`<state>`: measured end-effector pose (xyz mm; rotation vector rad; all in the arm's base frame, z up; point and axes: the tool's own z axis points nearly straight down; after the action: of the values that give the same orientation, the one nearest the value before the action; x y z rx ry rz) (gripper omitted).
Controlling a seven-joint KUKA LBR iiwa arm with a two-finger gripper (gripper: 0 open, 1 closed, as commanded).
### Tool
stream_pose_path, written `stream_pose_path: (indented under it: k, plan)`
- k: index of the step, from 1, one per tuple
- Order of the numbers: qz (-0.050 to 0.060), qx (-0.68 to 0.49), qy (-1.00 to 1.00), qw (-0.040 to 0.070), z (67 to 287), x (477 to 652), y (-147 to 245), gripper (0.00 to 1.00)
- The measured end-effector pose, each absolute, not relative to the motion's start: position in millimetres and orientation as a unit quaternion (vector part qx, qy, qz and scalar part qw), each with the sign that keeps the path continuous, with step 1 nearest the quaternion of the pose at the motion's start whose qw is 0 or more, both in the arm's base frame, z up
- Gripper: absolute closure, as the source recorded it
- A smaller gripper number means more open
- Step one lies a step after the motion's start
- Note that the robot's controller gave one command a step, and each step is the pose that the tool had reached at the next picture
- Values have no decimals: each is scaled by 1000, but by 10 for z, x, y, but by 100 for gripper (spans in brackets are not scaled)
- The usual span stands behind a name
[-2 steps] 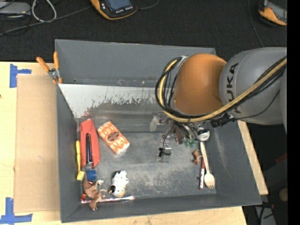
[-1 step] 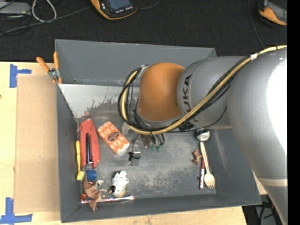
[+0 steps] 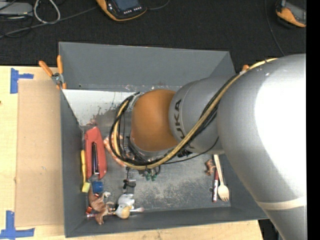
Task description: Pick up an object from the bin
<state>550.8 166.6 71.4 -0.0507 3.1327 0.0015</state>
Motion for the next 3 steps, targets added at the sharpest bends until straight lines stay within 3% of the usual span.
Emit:
stream_pose_path:
  k: [1, 2, 3]
  plan:
    - [2, 17, 1000, 2, 685, 5490, 1680, 0]
    - [1, 34, 999, 2, 1070, 5274, 1340, 0]
    - [2, 16, 1000, 2, 1210, 5351, 1354, 0]
